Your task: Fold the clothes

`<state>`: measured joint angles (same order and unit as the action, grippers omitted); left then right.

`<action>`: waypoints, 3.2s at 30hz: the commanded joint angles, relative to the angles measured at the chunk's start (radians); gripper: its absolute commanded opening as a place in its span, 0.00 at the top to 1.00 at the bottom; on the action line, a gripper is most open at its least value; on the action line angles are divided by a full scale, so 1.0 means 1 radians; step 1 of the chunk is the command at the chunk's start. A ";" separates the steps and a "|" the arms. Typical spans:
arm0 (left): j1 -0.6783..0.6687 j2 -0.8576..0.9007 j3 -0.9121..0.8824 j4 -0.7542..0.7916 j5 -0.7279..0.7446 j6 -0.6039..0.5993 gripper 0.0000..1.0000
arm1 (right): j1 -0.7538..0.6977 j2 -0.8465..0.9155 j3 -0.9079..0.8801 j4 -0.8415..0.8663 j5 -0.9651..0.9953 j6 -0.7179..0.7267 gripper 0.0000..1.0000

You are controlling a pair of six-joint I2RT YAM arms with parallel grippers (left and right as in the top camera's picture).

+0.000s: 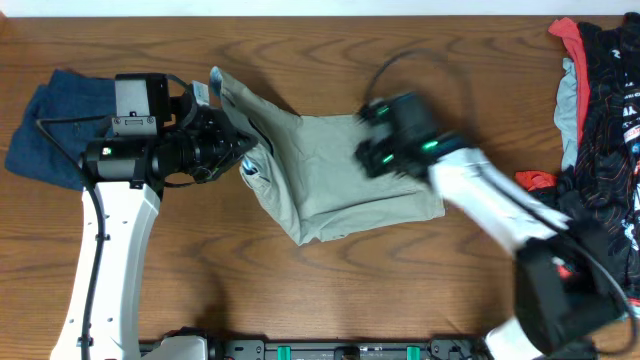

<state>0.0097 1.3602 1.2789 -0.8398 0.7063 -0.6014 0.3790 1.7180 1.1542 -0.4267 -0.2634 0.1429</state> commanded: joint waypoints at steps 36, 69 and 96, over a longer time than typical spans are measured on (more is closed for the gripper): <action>-0.119 0.042 0.027 0.177 -0.045 -0.085 0.94 | 0.000 0.237 -0.038 -0.194 0.164 0.060 0.94; -0.415 0.228 0.027 0.307 -0.045 -0.156 0.63 | 0.100 0.236 -0.035 -0.183 0.071 0.193 0.84; -0.150 0.289 -0.017 0.029 -0.491 0.123 0.29 | -0.051 -0.009 0.203 -0.402 -0.260 -0.082 0.60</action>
<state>-0.1455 1.6047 1.2839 -0.8078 0.2623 -0.5213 0.2798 1.6775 1.3998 -0.8223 -0.4286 0.0967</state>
